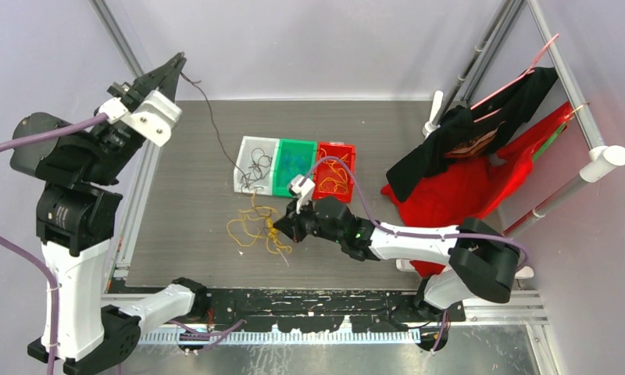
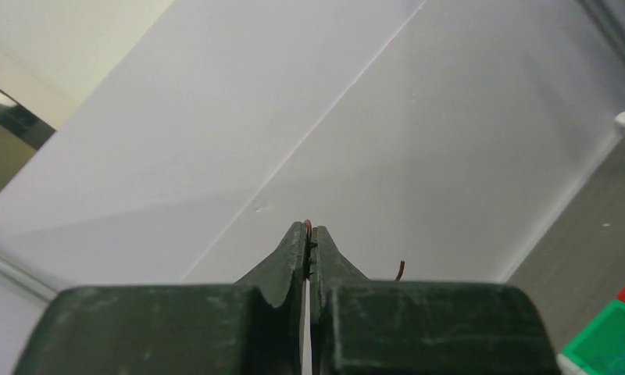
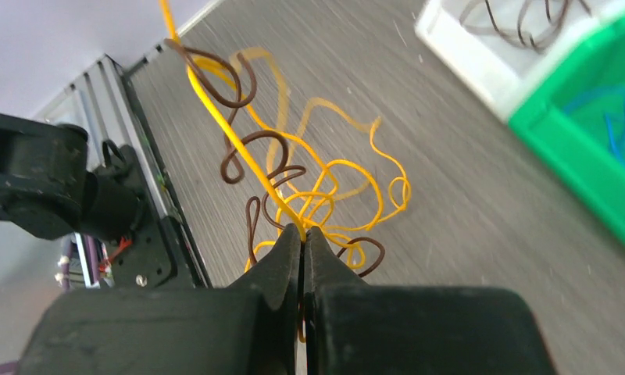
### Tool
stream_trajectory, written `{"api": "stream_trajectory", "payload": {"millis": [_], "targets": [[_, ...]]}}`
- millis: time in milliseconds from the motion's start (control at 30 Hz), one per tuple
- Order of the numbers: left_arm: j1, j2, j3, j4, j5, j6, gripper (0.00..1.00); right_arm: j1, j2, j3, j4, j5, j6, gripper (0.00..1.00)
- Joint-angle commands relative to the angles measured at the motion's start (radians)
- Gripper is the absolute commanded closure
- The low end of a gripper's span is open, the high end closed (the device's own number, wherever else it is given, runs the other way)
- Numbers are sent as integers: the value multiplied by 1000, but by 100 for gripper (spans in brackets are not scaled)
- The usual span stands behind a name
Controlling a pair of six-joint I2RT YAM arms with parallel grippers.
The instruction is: Untangle the cables
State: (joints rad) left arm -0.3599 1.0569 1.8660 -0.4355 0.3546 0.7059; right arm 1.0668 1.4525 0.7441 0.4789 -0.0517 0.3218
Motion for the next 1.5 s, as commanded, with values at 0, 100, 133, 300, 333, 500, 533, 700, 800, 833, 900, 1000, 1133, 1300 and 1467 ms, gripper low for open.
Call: {"api": "stream_trajectory", "payload": {"millis": [0, 100, 133, 300, 333, 500, 533, 700, 800, 833, 900, 1000, 1133, 1300, 1467], "targets": [[-2, 26, 39, 160, -110, 129, 100, -2, -108, -52, -80, 71, 75, 99], [-3, 44, 56, 195, -131, 192, 100, -2, -161, -82, -155, 87, 116, 99], [-2, 52, 62, 210, -144, 202, 100, -2, -180, -90, -180, 92, 127, 99], [-2, 89, 73, 315, -210, 288, 100, -2, -262, -85, -353, 147, 127, 99], [-2, 98, 76, 349, -230, 308, 100, -2, -270, -84, -376, 155, 127, 99], [-2, 168, 190, 422, -317, 378, 100, -2, -281, -70, -499, 182, 146, 99], [-3, 178, 212, 422, -321, 384, 100, -2, -283, -70, -512, 184, 150, 99], [-3, 159, 199, 259, -246, 321, 100, -2, -303, -84, -491, 185, 153, 99], [-2, 111, 78, 177, -204, 240, 100, -2, -303, -84, -431, 144, 152, 99], [-2, 94, 28, 163, -203, 206, 100, -2, -304, -84, -408, 121, 152, 99], [-2, 54, -88, 142, -203, 169, 100, -1, -304, -86, -374, 84, 155, 98], [-3, 12, -265, 148, -214, 97, 100, -2, -313, -85, -370, 80, 163, 96], [-2, -20, -490, 201, -214, 60, 100, -2, -345, -82, -409, 106, 149, 96], [-2, 19, -589, 265, -222, 51, 100, -2, -389, -81, -466, 113, 132, 97], [-2, 91, -602, 315, -234, 54, 100, -4, -421, -100, -499, 119, 132, 97]]}}
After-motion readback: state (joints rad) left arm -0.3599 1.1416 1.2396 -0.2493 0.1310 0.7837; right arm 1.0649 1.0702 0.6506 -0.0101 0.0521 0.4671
